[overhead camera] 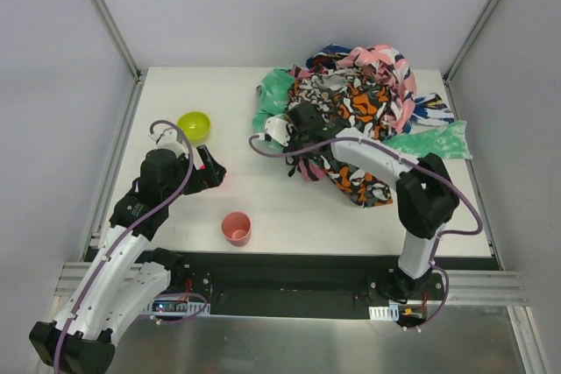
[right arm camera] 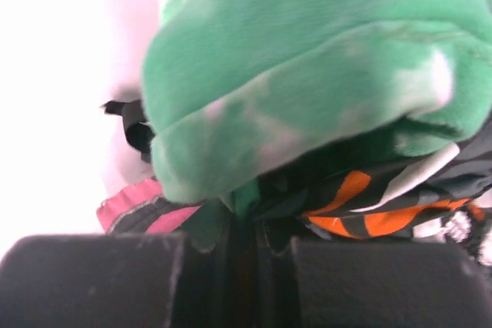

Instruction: Pick out a specific cloth from the pile

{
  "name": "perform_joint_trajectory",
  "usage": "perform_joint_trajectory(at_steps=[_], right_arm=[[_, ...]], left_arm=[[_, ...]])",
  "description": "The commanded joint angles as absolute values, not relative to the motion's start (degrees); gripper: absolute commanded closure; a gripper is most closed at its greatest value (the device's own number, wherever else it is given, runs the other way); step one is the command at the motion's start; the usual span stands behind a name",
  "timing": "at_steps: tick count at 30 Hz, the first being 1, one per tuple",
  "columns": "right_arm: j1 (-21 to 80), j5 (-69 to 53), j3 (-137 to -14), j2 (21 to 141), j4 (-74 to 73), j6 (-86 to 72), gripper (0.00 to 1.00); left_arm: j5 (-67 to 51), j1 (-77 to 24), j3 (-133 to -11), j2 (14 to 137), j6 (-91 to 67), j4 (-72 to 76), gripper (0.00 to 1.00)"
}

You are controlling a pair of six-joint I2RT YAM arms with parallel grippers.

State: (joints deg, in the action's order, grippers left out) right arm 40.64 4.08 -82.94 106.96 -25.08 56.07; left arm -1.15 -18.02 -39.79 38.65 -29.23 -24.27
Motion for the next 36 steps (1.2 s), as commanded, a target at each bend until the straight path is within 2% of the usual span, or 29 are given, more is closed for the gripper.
perform_joint_trajectory(at_steps=[1, 5, 12, 16, 22, 27, 33, 36], right_arm=[[47.9, -2.6, -81.8, 95.2, -22.7, 53.4, 0.99], [48.9, -0.4, -82.2, 89.0, -19.6, 48.2, 0.99], [46.7, 15.6, -86.5, 82.4, -11.2, 49.1, 0.99], [39.7, 15.8, -94.7, 83.4, -11.3, 46.9, 0.99], [26.5, 12.8, -100.2, 85.9, -10.0, 39.2, 0.99], [12.8, 8.1, -101.0, 89.5, -10.6, 24.3, 0.99], [-2.4, -2.5, -101.1, 98.9, -18.1, -4.0, 0.99], [-6.8, -3.3, -100.8, 104.9, -20.7, -7.8, 0.98]], left_arm=[[-0.4, -18.0, -39.4, 38.0, -29.8, -23.0, 0.01], [-0.4, -18.0, -39.5, 38.7, -29.8, -23.0, 0.01], [-0.4, -18.0, -40.0, 39.4, -29.6, -23.1, 0.01], [-0.4, -18.0, -40.3, 39.1, -29.4, -23.1, 0.01], [-0.4, -18.0, -41.1, 40.6, -29.2, -23.1, 0.01], [-0.6, -18.0, -43.3, 43.3, -28.8, -23.0, 0.01], [-5.0, -18.1, -48.7, 50.0, -27.8, -22.9, 0.01], [-8.4, -18.2, -51.6, 54.2, -27.5, -22.1, 0.01]])
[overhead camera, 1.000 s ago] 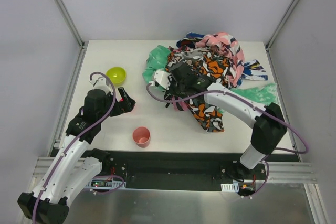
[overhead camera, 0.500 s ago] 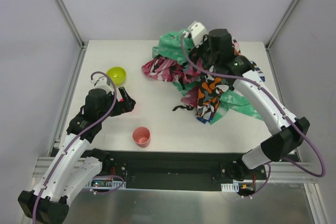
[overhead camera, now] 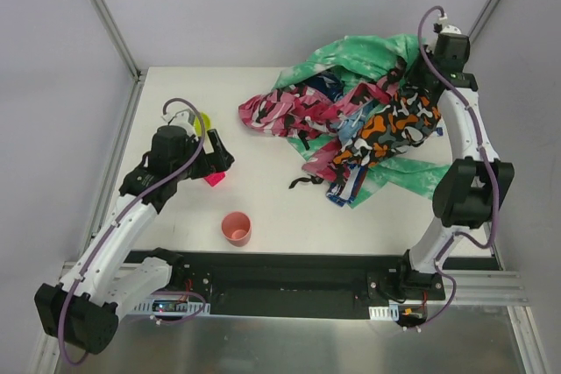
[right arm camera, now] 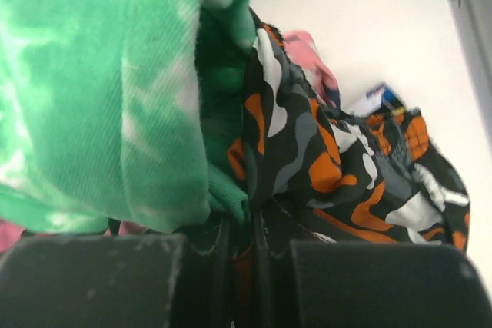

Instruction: Pick out a specific cloth from the pile

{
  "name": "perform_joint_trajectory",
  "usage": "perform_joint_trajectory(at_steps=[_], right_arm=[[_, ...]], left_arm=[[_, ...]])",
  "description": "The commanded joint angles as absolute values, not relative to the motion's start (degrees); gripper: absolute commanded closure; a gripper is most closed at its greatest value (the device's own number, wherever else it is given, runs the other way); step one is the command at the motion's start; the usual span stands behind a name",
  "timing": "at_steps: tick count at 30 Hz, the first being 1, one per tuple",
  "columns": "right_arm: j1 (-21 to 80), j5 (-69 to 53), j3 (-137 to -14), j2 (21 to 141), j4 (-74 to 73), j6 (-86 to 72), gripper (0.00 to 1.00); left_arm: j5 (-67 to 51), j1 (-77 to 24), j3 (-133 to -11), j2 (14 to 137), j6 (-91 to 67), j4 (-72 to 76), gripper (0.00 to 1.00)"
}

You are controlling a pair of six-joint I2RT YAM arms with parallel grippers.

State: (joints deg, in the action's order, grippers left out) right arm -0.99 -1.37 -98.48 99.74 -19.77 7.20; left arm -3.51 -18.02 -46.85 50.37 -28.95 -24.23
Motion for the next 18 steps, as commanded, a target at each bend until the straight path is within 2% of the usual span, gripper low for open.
perform_joint_trajectory(at_steps=[1, 7, 15, 18], right_arm=[[-7.7, -4.0, -100.9, 106.7, -21.4, -8.3, 0.98], [-11.1, -4.3, -102.9, 117.2, -26.8, -5.3, 0.93], [-11.5, -11.1, -99.6, 122.3, -27.9, -1.2, 0.78], [-11.5, -11.4, -96.5, 121.6, -27.2, -0.4, 0.61]], left_arm=[[-9.8, -18.5, -52.3, 55.7, -27.4, -21.3, 0.01], [-15.1, -23.8, -57.1, 66.3, -25.8, -15.8, 0.01], [-21.9, -34.6, -70.0, 87.4, -23.7, -6.3, 0.01], [-22.9, -37.6, -79.3, 97.4, -24.4, -5.8, 0.01]])
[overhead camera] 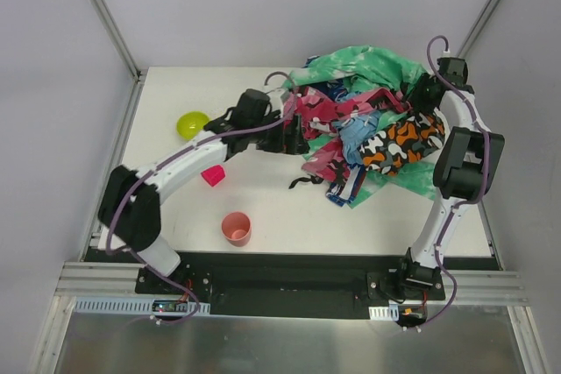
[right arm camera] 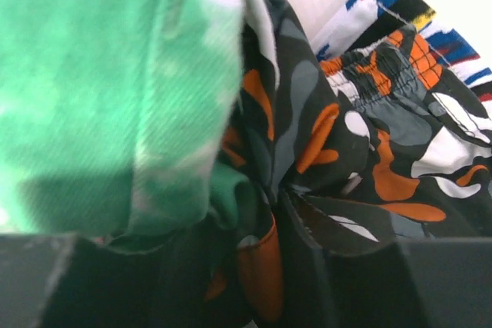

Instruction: Pick out a specific cloth from the pile

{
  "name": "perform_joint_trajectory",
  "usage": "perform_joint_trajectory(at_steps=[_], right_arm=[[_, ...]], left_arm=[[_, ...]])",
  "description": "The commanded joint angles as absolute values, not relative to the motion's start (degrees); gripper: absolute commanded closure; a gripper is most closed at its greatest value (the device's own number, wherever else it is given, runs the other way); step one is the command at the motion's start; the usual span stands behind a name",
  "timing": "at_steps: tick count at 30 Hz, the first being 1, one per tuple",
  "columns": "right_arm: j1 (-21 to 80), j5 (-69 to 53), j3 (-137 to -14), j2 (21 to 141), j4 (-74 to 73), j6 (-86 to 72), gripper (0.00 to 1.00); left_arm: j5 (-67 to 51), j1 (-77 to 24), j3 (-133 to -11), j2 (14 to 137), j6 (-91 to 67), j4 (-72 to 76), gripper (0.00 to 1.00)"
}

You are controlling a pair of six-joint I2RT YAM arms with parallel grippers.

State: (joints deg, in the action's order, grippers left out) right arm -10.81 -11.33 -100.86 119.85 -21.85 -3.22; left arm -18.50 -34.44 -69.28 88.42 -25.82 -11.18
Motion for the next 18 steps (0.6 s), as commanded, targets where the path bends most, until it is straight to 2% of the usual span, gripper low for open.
perform_joint_trajectory(at_steps=[1, 7, 14, 18], right_arm=[[-11.5, -11.3, -95.9, 121.4, -26.7, -0.4, 0.54], [-11.4, -10.8, -94.0, 116.9, -26.0, -0.4, 0.24], [-11.4, -12.1, -87.6, 112.1, -22.5, -1.5, 0.16], [-11.4, -14.4, -85.6, 111.1, -21.2, -3.3, 0.15]], left_arm=[[-23.1, -38.4, -82.3, 101.1, -24.9, -5.8, 0.01], [-22.0, -42.2, -99.5, 117.6, -29.3, -5.7, 0.01], [-20.1, -45.1, -109.6, 129.0, -37.9, -2.8, 0.01], [-13.4, -45.8, -110.7, 132.7, -41.7, -0.8, 0.01]])
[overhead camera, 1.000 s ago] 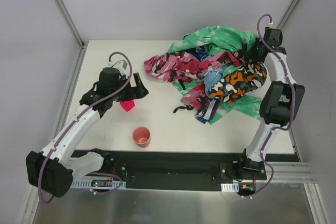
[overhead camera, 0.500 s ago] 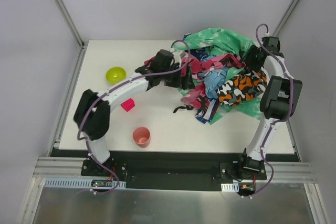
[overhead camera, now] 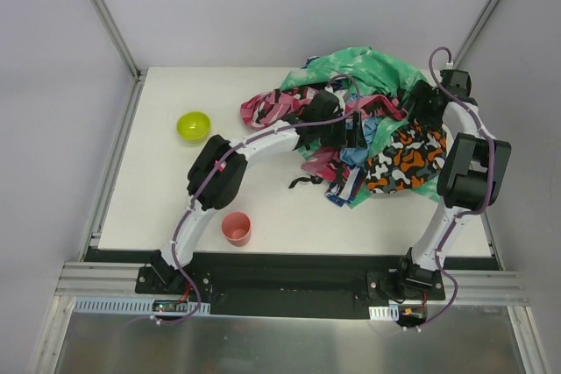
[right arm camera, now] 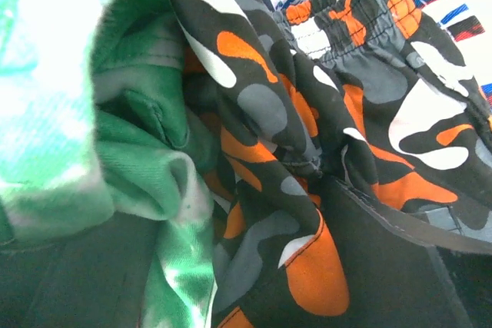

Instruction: Pick out a specific cloth from the pile

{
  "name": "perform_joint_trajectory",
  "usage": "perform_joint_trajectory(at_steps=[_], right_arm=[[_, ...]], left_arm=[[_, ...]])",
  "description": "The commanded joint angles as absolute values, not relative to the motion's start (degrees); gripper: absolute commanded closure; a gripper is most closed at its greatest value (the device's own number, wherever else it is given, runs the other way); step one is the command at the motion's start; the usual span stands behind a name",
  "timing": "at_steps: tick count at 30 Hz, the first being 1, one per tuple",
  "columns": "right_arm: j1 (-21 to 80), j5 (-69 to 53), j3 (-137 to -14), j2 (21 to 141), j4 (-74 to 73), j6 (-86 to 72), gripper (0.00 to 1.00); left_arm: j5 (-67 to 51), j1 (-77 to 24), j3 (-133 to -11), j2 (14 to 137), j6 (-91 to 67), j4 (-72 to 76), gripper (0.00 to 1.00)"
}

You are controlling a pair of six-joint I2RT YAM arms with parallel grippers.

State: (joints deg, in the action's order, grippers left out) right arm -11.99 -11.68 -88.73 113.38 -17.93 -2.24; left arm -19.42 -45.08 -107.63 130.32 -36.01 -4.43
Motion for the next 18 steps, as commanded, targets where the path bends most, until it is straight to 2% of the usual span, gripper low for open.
perform_joint_trajectory(at_steps=[1, 4, 8, 12, 18], right_arm=[[-11.4, -14.9, -85.1, 111.0, -20.7, -3.4, 0.15], [-11.4, -14.4, -84.2, 110.9, -20.6, -3.7, 0.14], [-11.4, -14.8, -81.7, 110.0, -19.3, -5.4, 0.14], [-11.4, -14.6, -79.7, 109.8, -17.6, -6.8, 0.14], [-11.5, -11.4, -77.9, 108.9, -18.0, -5.9, 0.14]], left_arm=[[-11.8, -45.7, -110.7, 133.3, -42.3, -0.8, 0.01], [-7.6, -45.7, -110.1, 134.4, -43.7, -0.8, 0.11], [-6.9, -45.8, -111.1, 135.4, -44.8, -0.3, 0.38], [-10.5, -45.9, -111.7, 134.5, -45.4, -0.3, 0.99], [-9.3, -45.9, -101.0, 120.5, -40.9, -0.3, 1.00]])
